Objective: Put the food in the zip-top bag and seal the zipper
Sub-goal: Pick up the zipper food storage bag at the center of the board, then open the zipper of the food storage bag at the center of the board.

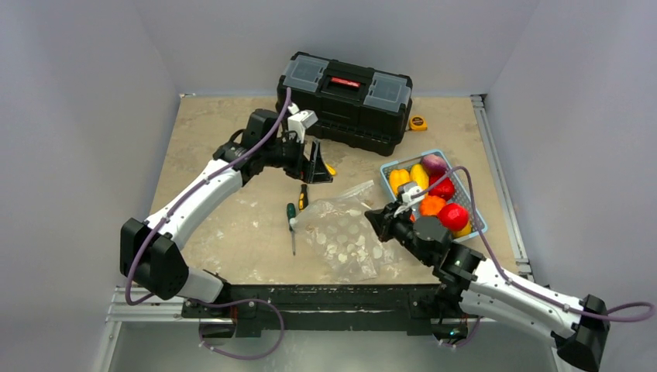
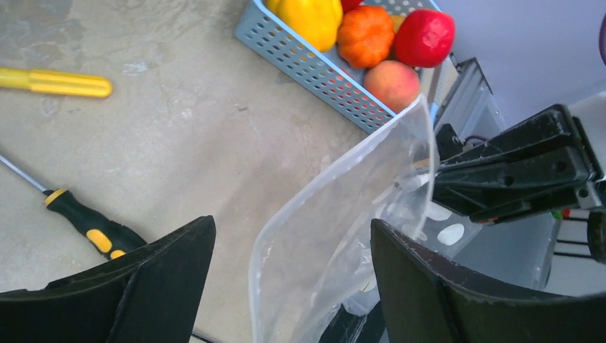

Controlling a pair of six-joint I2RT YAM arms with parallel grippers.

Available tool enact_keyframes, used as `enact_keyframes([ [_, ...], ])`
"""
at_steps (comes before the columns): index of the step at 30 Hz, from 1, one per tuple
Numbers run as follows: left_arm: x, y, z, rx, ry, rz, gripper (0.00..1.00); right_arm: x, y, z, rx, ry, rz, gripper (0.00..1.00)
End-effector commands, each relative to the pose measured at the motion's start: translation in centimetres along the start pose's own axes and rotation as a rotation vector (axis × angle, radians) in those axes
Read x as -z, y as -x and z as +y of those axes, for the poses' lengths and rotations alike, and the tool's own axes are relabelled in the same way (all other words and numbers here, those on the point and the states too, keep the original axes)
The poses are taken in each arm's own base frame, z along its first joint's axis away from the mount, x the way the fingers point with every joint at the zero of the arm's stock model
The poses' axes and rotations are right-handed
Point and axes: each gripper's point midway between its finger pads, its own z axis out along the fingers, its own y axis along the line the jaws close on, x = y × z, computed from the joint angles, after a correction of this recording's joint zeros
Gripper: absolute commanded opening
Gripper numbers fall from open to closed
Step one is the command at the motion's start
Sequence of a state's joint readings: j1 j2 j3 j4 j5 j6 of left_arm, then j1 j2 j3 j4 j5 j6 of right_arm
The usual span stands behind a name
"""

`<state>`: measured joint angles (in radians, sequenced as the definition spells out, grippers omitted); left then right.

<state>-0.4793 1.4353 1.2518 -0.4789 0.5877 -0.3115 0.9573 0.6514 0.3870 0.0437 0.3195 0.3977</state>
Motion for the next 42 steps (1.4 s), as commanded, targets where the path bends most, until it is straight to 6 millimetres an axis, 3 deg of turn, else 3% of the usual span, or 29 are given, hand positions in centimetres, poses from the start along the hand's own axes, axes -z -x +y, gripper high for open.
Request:
enact_keyframes([
  [1, 1.1, 2.2, -4.1, -0.11, -0.182, -0.049, 0.76, 1.4, 4.1, 2.1, 0.089, 0.132, -0.157, 0.0],
  [3, 1.4, 2.0, -4.2, -0.139, -0.182, -0.048, 0.75, 2.0, 4.6, 2.6, 0.1, 0.164, -0.173, 0.0],
  [7, 1.0, 0.8, -4.4, -0.149, -0.207, 0.029, 0.88, 2.8, 5.1, 3.0, 0.115, 0.198, -0.191, 0.0],
  [9, 0.3, -0.1, -4.8, -0.132, -0.238, 0.074, 0.9, 3.3, 5.6, 3.5, 0.11, 0.229, -0.217, 0.0],
  [15, -0.5, -2.8, -9.1, -0.156, -0.453, 0.19, 0.91, 3.5, 6.3, 3.5, 0.091, 0.227, -0.241, 0.0],
  [19, -1.6, -4.8, -9.5, -0.195, -0.42, 0.254, 0.91, 3.7, 6.9, 4.0, 0.079, 0.249, -0.256, 0.0],
  [22, -1.7, -4.8, -9.8, -0.205, -0.417, 0.267, 0.74, 3.8, 7.1, 4.1, 0.07, 0.253, -0.263, 0.0],
  [25, -1.5, -4.2, -9.3, -0.231, -0.364, 0.244, 0.46, 3.6, 7.0, 3.5, 0.058, 0.214, -0.248, 0.0],
  [27, -1.2, -3.7, -8.9, -0.248, -0.311, 0.211, 0.24, 3.0, 6.4, 2.0, 0.033, 0.121, -0.213, 0.0],
  [28, -1.1, -3.4, -8.6, -0.255, -0.284, 0.191, 0.12, 2.7, 6.0, 1.2, 0.014, 0.066, -0.195, 0.12],
  [29, -0.9, -3.0, -8.2, -0.262, -0.245, 0.169, 0.01, 2.4, 5.6, 0.2, -0.002, 0.005, -0.174, 0.32],
  [31, -0.6, -2.1, -7.1, -0.269, -0.145, 0.119, 0.0, 2.0, 4.7, -1.9, -0.045, -0.125, -0.138, 0.71],
  [32, -0.4, -1.6, -6.1, -0.274, -0.072, 0.088, 0.0, 1.9, 4.3, -2.7, -0.065, -0.181, -0.117, 0.85],
  [33, 0.1, -0.8, -4.8, -0.277, 0.026, 0.049, 0.0, 1.8, 4.0, -3.2, -0.086, -0.223, -0.098, 0.93],
  [34, 0.8, 0.0, -3.5, -0.281, 0.123, 0.011, 0.0, 1.8, 3.6, -3.6, -0.098, -0.261, -0.074, 0.98],
  [36, 3.0, 1.6, -0.8, -0.286, 0.33, -0.081, 0.0, 1.6, 3.3, -4.0, -0.137, -0.312, -0.051, 0.99],
  [42, 13.3, 4.9, 5.2, -0.271, 0.895, -0.356, 0.0, 0.6, 4.4, -1.8, -0.14, -0.26, 0.012, 0.99],
])
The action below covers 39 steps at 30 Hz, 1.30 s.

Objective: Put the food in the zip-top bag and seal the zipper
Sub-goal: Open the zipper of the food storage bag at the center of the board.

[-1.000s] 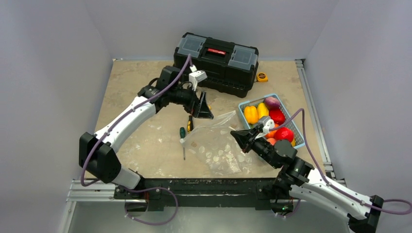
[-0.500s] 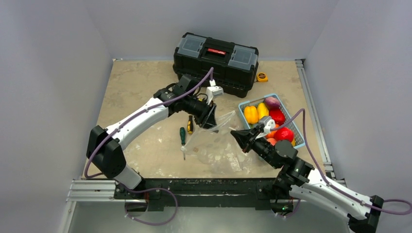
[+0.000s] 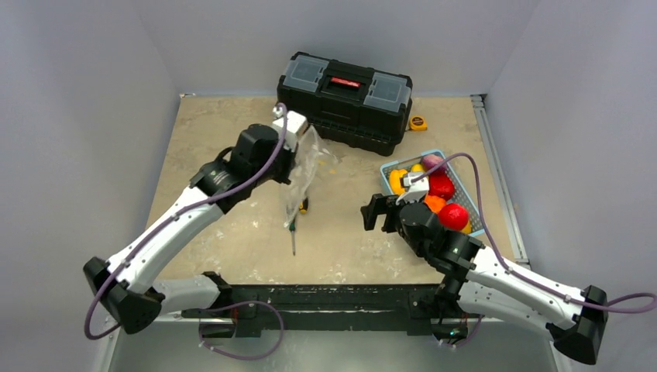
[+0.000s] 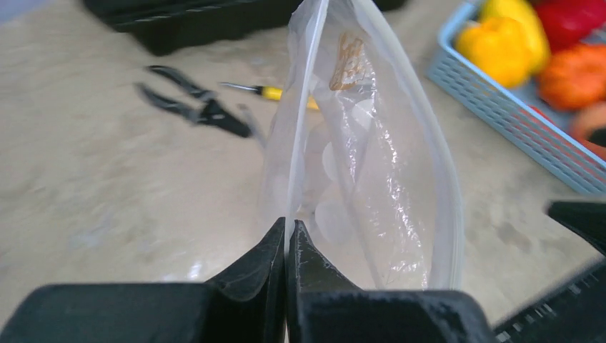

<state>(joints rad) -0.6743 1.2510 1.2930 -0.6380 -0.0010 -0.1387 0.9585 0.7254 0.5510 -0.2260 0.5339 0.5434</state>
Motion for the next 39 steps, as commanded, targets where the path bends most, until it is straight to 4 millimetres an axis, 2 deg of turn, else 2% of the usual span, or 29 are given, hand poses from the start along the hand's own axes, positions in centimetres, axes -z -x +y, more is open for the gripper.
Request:
enact_keyframes([
  [1, 5.7, 2.3, 9.7, 0.034, 0.571, -0.18, 0.0, 0.5, 3.3, 2.0, -0.076, 0.018, -0.024, 0.99],
  [3, 6.4, 2.1, 10.6, 0.023, 0.631, -0.178, 0.0, 0.5, 3.6, 2.9, -0.078, 0.044, -0.008, 0.99],
  [5, 5.5, 1.8, 10.1, 0.013, 0.596, -0.148, 0.0, 0.5, 3.8, 4.0, -0.099, 0.082, 0.007, 0.99],
  [8, 1.8, 0.7, 7.0, 0.026, 0.411, -0.041, 0.0, 0.4, 3.6, 5.6, -0.16, 0.141, 0.036, 0.99],
  [11, -2.2, -1.7, 3.8, 0.115, 0.252, 0.131, 0.0, 0.5, 3.1, 6.9, -0.232, 0.199, 0.063, 0.99],
  [15, -7.2, -5.5, -0.4, 0.275, 0.075, 0.307, 0.0, 0.6, 1.6, 7.5, -0.327, 0.233, 0.101, 0.99],
  [19, -10.0, -7.1, -3.1, 0.363, -0.047, 0.395, 0.0, 0.5, 0.6, 7.8, -0.381, 0.262, 0.117, 0.99],
  [22, -10.5, -7.4, -3.8, 0.38, -0.073, 0.422, 0.0, -0.2, 0.4, 7.8, -0.382, 0.242, 0.118, 0.98],
  [25, -10.3, -7.4, -3.9, 0.367, -0.075, 0.42, 0.0, -1.1, -0.2, 8.7, -0.388, 0.246, 0.15, 0.98],
  [30, -9.7, -6.6, -3.6, 0.342, -0.071, 0.393, 0.0, -3.8, -1.7, 8.7, -0.397, 0.166, 0.175, 0.96],
  [34, -9.0, -6.1, -3.7, 0.328, -0.081, 0.371, 0.0, -4.9, -1.8, 10.2, -0.414, 0.298, 0.126, 0.92],
  [39, -8.6, -5.5, -3.8, 0.32, -0.096, 0.354, 0.0, -5.5, -1.0, 10.0, -0.511, 0.486, 0.059, 0.87],
])
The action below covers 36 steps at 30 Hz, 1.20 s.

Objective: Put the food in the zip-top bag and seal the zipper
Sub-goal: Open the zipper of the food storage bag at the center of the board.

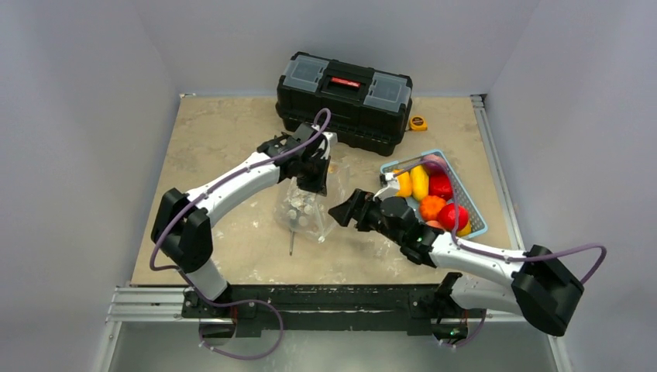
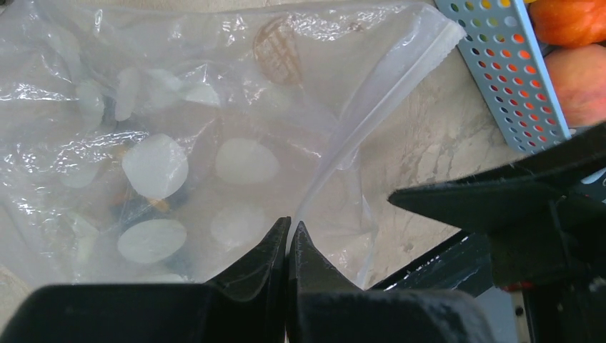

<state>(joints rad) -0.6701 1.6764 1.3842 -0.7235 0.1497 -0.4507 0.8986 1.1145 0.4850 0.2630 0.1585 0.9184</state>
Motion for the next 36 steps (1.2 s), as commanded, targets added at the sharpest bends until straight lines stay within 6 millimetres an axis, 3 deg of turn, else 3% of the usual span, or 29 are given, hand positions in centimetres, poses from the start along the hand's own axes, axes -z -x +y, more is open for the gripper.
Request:
enact_keyframes([
  [1, 2.5, 1.9, -2.0, -0.038, -0.072, -0.08, 0.0, -0.4, 2.8, 3.0, -0.076, 0.274, -0.082, 0.86],
  [6, 2.9, 1.9, -2.5, -0.041, -0.1, -0.082, 0.0, -1.5, 2.6, 2.9, -0.036, 0.353, -0.044, 0.79],
  [9, 3.3, 2.0, -2.7, -0.045, -0.108, -0.089, 0.0, -2.2, 2.4, 2.5, -0.038, 0.346, -0.035, 0.68],
  [13, 3.7, 2.1, -2.6, -0.057, -0.103, -0.106, 0.0, -2.2, 2.7, 1.7, -0.091, 0.359, -0.075, 0.64],
  [18, 4.2, 2.4, -2.5, -0.08, -0.099, -0.128, 0.0, -2.0, 3.2, 2.9, -0.097, 0.44, -0.083, 0.54],
  [22, 4.9, 2.7, -2.5, -0.1, -0.099, -0.157, 0.0, -1.6, 4.0, 3.4, -0.094, 0.462, -0.11, 0.15],
  [24, 5.2, 2.8, -2.2, -0.109, -0.084, -0.172, 0.0, -1.6, 4.2, 3.0, -0.084, 0.428, -0.114, 0.02],
  [30, 5.9, 3.0, -1.6, -0.126, -0.048, -0.196, 0.0, -1.3, 5.4, 2.0, -0.015, 0.324, -0.153, 0.0],
  [31, 6.0, 3.1, -1.4, -0.125, -0.037, -0.2, 0.02, -1.2, 5.5, 2.1, -0.006, 0.317, -0.151, 0.0],
  [36, 6.1, 3.0, -1.7, -0.133, -0.051, -0.2, 0.36, -0.7, 6.0, 3.1, -0.013, 0.327, -0.151, 0.0],
])
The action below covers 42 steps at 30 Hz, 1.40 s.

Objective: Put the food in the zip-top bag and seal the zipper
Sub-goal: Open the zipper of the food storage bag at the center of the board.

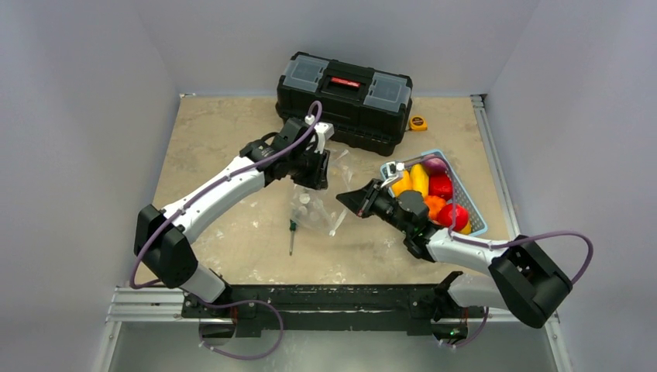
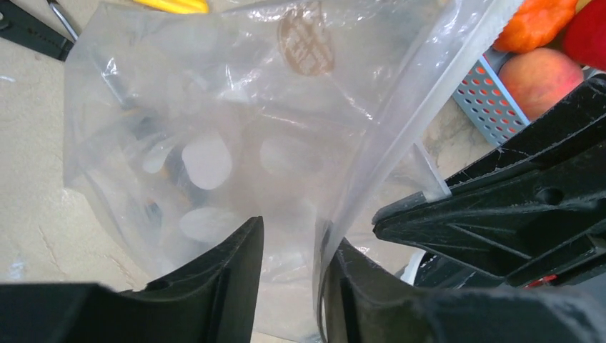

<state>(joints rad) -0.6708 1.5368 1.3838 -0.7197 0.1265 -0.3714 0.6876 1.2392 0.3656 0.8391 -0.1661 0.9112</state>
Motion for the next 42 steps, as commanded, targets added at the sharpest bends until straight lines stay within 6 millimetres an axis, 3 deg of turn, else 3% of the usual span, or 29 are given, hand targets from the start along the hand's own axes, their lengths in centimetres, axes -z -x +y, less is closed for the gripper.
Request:
enact_keyframes([
  [1, 1.2, 1.3, -0.8, -0.034, -0.029, -0.059, 0.4, -0.6, 1.4, 1.3, 0.028, 0.002, -0.037, 0.0],
  [3, 1.2, 1.2, -1.1, -0.04, -0.041, -0.058, 0.44, -0.8, 1.3, 1.7, 0.018, 0.0, -0.035, 0.0],
  [6, 1.5, 1.3, -1.1, -0.058, -0.032, -0.068, 0.43, -1.4, 0.8, 2.6, 0.013, 0.003, -0.011, 0.0],
  [8, 1.9, 1.5, -0.8, -0.072, -0.013, -0.079, 0.26, -1.7, 0.3, 2.6, 0.036, -0.045, 0.001, 0.0],
  [11, 3.1, 1.9, 0.6, -0.11, 0.095, -0.117, 0.02, -1.1, 0.3, -0.5, 0.081, -0.337, -0.018, 0.0],
  [15, 5.6, 2.8, 2.9, -0.153, 0.252, -0.189, 0.0, 1.9, 0.0, -6.0, 0.211, -0.718, 0.014, 0.0],
  [17, 6.6, 3.2, 3.9, -0.164, 0.309, -0.22, 0.0, 2.5, -0.1, -6.6, 0.255, -0.764, 0.043, 0.0],
  [20, 6.5, 2.6, 3.7, -0.172, 0.284, -0.211, 0.0, 1.7, -0.4, -4.8, 0.295, -0.645, 0.085, 0.0],
  [25, 5.9, 1.9, 1.2, -0.127, 0.169, -0.096, 0.0, 1.2, -0.3, -1.0, 0.253, -0.442, 0.076, 0.0],
  [29, 5.1, 2.1, 1.3, -0.138, 0.182, -0.065, 0.0, 1.0, -1.2, -0.6, 0.241, -0.416, 0.119, 0.0],
  [32, 2.9, 1.6, 0.7, -0.153, 0.125, -0.06, 0.0, 1.0, -1.9, -1.4, 0.251, -0.443, 0.157, 0.03],
  [35, 0.9, 0.6, 0.7, -0.163, 0.098, -0.034, 0.0, 1.4, -2.4, -2.0, 0.281, -0.472, 0.202, 0.11],
  [38, 0.6, 0.2, 0.2, -0.167, 0.072, 0.01, 0.0, 2.1, -2.3, -1.9, 0.283, -0.478, 0.21, 0.22],
  [42, 0.6, 0.3, 0.0, -0.148, 0.073, 0.016, 0.0, 3.2, -1.3, -0.7, 0.293, -0.45, 0.189, 0.44],
])
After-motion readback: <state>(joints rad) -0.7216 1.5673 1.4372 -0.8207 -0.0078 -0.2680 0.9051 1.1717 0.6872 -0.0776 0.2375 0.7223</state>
